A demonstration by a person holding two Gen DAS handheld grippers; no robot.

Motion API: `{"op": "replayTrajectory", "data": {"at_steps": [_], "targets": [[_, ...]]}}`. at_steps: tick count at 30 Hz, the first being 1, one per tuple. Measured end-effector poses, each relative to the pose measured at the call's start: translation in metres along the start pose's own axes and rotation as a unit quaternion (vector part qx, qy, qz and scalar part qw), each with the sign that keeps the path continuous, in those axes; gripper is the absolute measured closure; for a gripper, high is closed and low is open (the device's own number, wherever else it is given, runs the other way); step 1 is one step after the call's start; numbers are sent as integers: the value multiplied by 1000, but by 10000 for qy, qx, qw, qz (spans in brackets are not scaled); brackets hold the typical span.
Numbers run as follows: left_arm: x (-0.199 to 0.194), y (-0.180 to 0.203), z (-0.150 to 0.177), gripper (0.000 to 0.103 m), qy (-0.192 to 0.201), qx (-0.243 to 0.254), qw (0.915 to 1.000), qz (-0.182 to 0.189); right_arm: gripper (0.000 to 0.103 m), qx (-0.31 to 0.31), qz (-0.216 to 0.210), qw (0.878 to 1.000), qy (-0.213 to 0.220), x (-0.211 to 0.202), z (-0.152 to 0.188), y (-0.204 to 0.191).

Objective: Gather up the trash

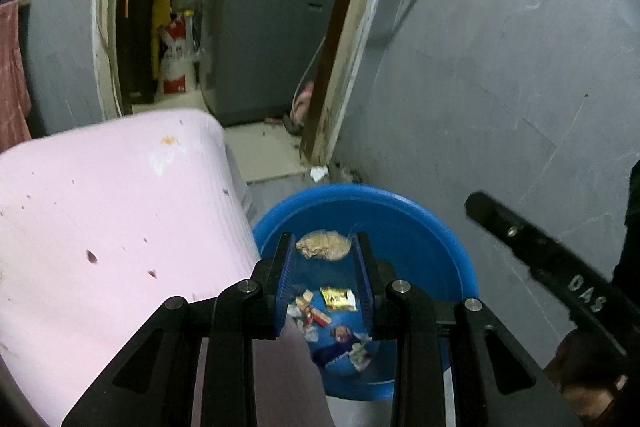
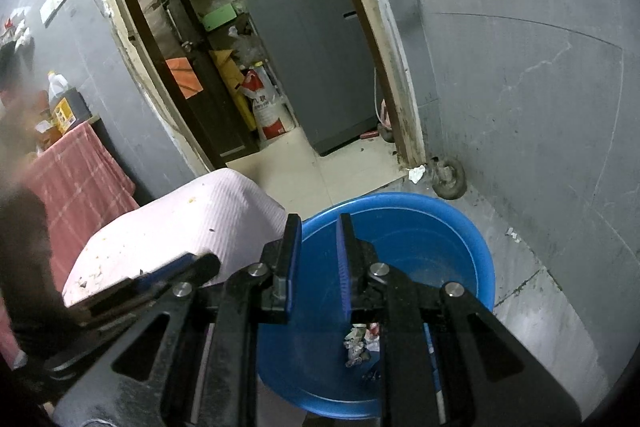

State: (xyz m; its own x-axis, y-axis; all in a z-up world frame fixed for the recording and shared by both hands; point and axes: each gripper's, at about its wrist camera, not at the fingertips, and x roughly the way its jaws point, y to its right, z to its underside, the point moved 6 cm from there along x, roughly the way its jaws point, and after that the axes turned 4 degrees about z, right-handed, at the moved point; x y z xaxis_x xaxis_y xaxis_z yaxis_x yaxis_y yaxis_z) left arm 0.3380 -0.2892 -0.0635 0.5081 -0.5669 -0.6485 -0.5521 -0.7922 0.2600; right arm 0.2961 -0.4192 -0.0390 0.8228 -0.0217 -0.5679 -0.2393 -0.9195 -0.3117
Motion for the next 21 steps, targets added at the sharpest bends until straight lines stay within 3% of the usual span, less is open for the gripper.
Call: {"op": "replayTrajectory", "data": {"at_steps": [4,13,21], "targets": [[4,-3,4,57,-25,-53,10000,-30,80,51,31,10000,-41,4,-3,3],[-11,-9,2,47,101,-143,9998,-81,55,125,111,9998,51,-1,-4,9],[-52,-30,-3,21,704,-356,9963,-340,26,-29,106,9992,381,-16,-5,3]]}}
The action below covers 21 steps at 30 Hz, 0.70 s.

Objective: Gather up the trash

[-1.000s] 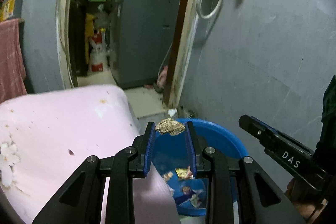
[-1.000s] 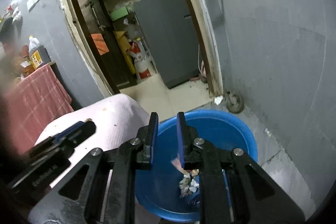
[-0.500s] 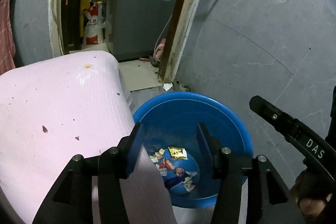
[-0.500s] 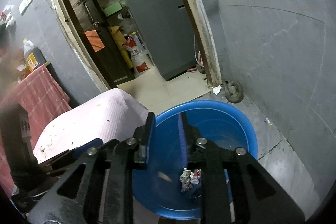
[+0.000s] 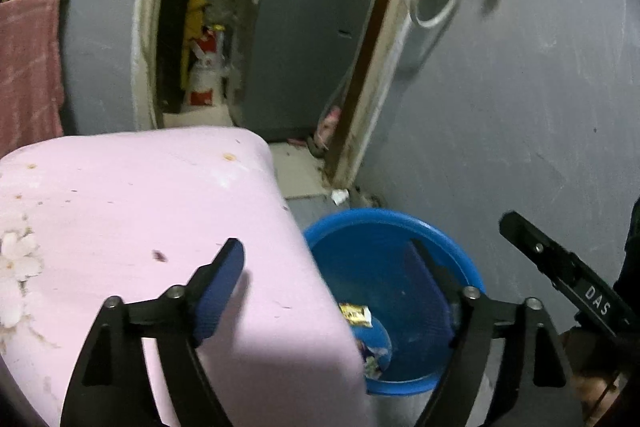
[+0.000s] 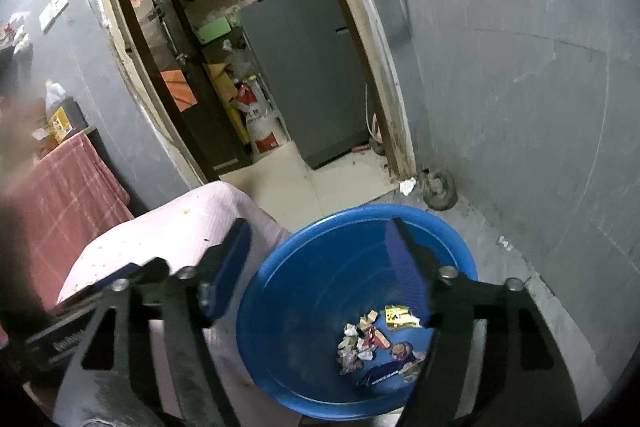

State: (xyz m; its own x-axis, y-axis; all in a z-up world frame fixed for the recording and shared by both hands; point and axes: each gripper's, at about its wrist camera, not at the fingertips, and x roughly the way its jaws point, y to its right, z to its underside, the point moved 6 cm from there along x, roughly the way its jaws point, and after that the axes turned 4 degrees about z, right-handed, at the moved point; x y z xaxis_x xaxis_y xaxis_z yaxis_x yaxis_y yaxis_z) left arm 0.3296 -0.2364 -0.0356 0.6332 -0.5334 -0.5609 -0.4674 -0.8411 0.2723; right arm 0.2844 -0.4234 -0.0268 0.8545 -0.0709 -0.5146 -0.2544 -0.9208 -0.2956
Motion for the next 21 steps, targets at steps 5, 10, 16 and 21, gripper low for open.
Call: {"op": "replayTrajectory", "data": {"at_steps": [5,10,16,21], "targets": [[-29,-10,-2,7,400,-78,9990,-175,12,-129,-104,9992,374,-20,0,-6],[-55,-14,2,7,638,-16,9973,-358,0,-329,-261,9969,665,-45,7,-19],[-94,-15,16,6,946,34,9946,-431,0,-678,-247,9915,1080,-88,13,-40],[-136,-16,27,2,1290,120,9905,-464,0,-839,-274,9889,1195,-118,26,-57]]}}
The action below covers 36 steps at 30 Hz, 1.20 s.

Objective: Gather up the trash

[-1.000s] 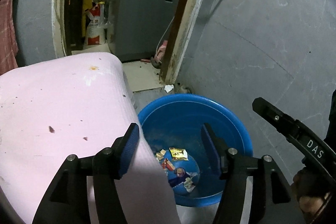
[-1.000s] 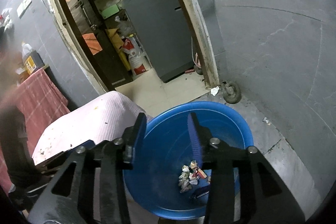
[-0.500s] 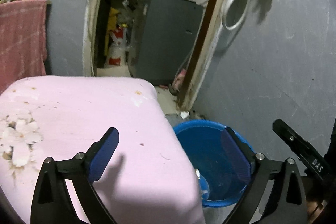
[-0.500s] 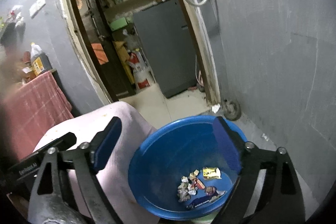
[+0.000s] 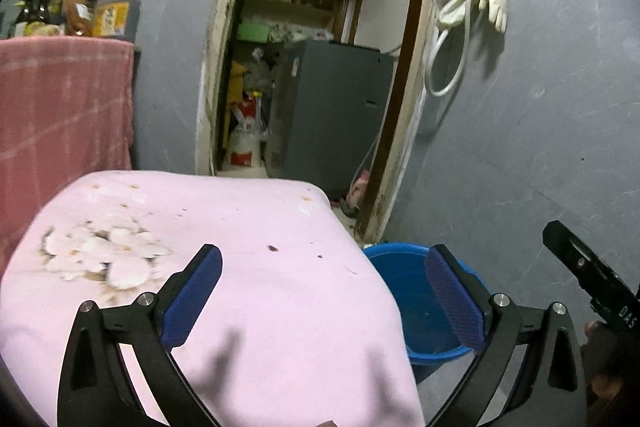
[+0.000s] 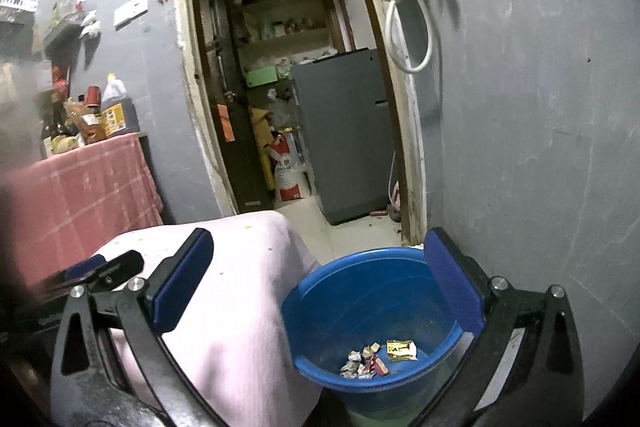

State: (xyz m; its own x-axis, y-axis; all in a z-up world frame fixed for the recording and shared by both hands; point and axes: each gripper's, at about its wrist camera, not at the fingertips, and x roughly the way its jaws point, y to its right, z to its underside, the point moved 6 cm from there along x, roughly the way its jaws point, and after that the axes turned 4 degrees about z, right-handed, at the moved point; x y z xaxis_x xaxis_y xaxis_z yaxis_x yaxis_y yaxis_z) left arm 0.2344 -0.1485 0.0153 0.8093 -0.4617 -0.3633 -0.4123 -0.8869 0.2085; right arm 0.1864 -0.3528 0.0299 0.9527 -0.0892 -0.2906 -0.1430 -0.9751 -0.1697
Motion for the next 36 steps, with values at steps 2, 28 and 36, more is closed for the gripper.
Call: {"op": "replayTrajectory", "data": {"at_steps": [2,28,36], "targets": [[-16,-4,1,2,115,-5,9999,-42,0,-31,-13,10000,16,-9,2,-6],[-136,-40,76,2,582,-22,9941,-915,0,-482,230,9981,309,-113,72,-53],[-142,-39,84,2,599,41,9932,-1001,0,-467,271,9984,189,-111,82,-51]]}}
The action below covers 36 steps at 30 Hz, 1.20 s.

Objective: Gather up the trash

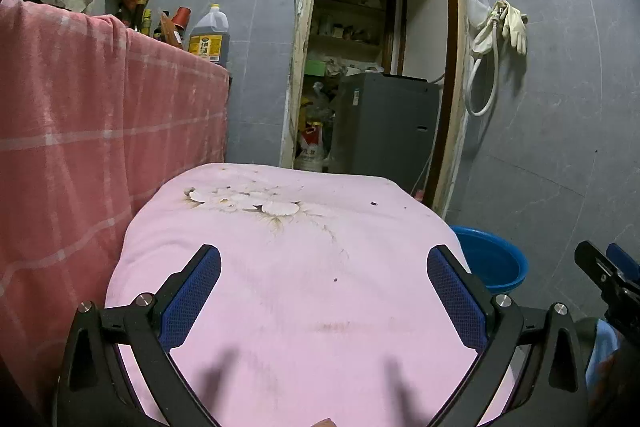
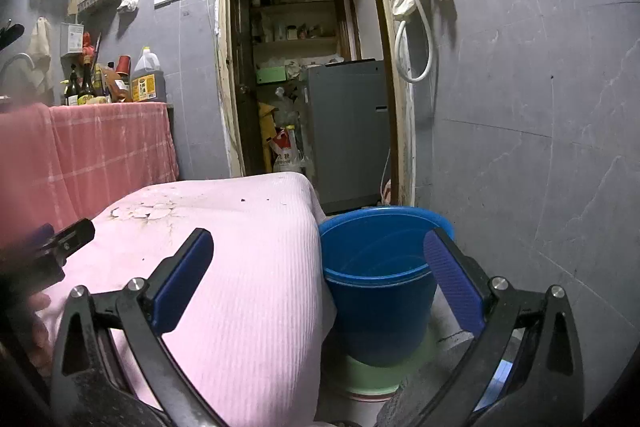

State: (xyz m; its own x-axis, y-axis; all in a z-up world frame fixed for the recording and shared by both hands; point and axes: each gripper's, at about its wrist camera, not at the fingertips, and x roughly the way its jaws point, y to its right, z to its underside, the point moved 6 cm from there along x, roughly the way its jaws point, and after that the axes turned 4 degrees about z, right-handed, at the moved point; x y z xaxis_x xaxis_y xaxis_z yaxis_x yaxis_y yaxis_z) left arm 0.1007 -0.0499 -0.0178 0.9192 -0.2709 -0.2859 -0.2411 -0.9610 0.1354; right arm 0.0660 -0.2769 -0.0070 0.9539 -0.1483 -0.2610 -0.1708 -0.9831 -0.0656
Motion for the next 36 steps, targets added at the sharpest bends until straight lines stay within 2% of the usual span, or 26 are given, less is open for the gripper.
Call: {"op": "replayTrajectory", "data": {"at_steps": [36], "targets": [[-4,-2,2,2,4,-121,9999,-91,0,19,0,10000,-54,2,7,0]]}}
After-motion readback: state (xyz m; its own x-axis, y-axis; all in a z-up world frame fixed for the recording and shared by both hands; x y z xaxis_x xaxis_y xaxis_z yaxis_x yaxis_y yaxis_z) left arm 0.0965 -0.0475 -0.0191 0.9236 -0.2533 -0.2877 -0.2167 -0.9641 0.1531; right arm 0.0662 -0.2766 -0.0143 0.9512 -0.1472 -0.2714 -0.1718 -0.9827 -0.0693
